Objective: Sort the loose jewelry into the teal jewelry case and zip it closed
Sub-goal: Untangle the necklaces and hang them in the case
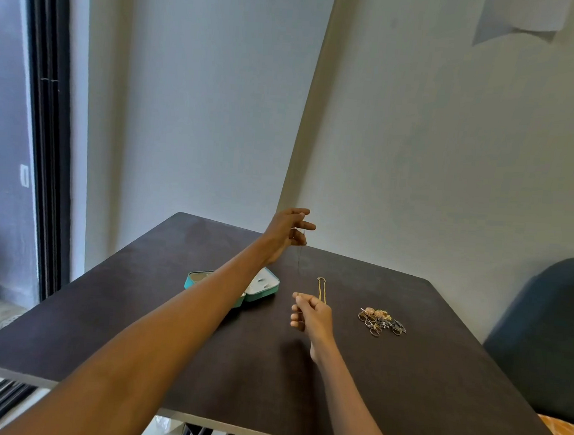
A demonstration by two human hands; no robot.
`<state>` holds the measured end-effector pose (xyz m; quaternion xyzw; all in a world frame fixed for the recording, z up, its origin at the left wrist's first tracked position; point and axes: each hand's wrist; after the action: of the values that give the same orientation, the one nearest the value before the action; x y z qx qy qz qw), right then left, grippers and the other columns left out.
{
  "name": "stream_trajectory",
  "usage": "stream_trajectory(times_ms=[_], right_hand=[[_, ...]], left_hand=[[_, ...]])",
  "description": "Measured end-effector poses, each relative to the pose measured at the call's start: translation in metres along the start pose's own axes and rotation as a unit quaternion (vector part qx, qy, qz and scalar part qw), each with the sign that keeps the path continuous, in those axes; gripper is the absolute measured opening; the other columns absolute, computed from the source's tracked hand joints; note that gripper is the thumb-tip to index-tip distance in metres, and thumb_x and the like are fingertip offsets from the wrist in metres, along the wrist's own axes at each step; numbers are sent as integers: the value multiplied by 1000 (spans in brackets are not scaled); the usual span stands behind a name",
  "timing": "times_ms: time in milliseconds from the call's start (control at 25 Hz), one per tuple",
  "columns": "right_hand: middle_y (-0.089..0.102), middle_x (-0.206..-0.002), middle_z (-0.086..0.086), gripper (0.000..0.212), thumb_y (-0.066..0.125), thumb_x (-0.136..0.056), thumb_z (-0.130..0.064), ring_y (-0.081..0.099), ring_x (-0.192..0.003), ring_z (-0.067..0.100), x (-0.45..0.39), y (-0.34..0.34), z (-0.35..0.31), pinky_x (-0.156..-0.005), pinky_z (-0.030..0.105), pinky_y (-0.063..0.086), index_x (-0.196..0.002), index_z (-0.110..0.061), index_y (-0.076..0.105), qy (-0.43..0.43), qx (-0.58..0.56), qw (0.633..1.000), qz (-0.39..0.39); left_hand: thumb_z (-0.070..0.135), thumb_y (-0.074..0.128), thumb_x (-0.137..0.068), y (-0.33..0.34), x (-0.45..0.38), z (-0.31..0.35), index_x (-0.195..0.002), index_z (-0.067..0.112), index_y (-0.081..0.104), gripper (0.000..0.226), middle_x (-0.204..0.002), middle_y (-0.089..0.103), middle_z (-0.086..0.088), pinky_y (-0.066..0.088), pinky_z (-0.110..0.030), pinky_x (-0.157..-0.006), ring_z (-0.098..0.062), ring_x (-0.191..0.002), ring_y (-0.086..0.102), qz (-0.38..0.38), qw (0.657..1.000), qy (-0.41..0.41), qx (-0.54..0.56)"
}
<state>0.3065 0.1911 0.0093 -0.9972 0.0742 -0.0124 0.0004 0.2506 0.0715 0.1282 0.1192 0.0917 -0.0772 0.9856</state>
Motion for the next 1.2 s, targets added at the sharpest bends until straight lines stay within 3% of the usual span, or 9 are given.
stream_trajectory(times_ms=[160,360,640,840,1080,1200], right_hand=[[65,-83,6,17,52,-94,-3,59,-66,11,-5,0,8,-54,15,51,-107,-7,63,13,4,1000,6],[64,-95,0,30,48,-91,1,58,-85,9,-9,2,2,-70,19,49,-112,-13,64,-4,52,999,13],[61,-98,-9,21,56,-94,-28,57,-99,7,-14,12,-46,-87,27,46,-113,-20,62,-77,-31,996,11],[60,-82,0,11,58,-93,-21,53,-76,10,-18,12,-63,-70,23,44,-87,-16,65,-96,-21,995,29],[65,-75,4,18,48,-94,-13,59,-68,14,-17,0,-85,-66,25,48,-83,-13,61,-100,-117,987,45],[63,-71,6,19,44,-94,-10,58,-63,17,-13,-4,-97,-62,25,51,-81,-11,58,-110,-152,981,39]], left_hand=[[7,41,-96,4,1,6,-122,6,54,29,-76,63,-5,37,-16,-45,-8,-47,37,-31,998,6,-60],[8,43,-97,7,6,10,-114,15,57,24,-72,60,-3,27,-14,-41,-5,-44,32,-78,989,4,-129],[8,45,-95,0,10,6,-113,16,59,25,-72,61,0,27,-15,-45,-6,-48,34,-88,983,11,-164],[6,43,-95,-7,13,2,-113,15,59,26,-73,60,-1,29,-16,-47,-8,-52,35,-68,982,22,-174],[24,44,-99,-20,19,-18,-106,12,63,24,-61,41,1,25,-15,-47,-7,-52,32,-49,972,2,-230],[31,38,-101,-25,23,-29,-89,12,66,35,-57,36,2,25,-13,-43,-7,-50,29,-52,971,-3,-235]])
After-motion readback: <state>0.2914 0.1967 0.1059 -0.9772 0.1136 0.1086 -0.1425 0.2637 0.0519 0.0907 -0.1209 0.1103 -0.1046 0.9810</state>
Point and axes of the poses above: each hand's wrist, its own x-axis away from the middle knuckle, its own y-axis out of the palm, z = x × y
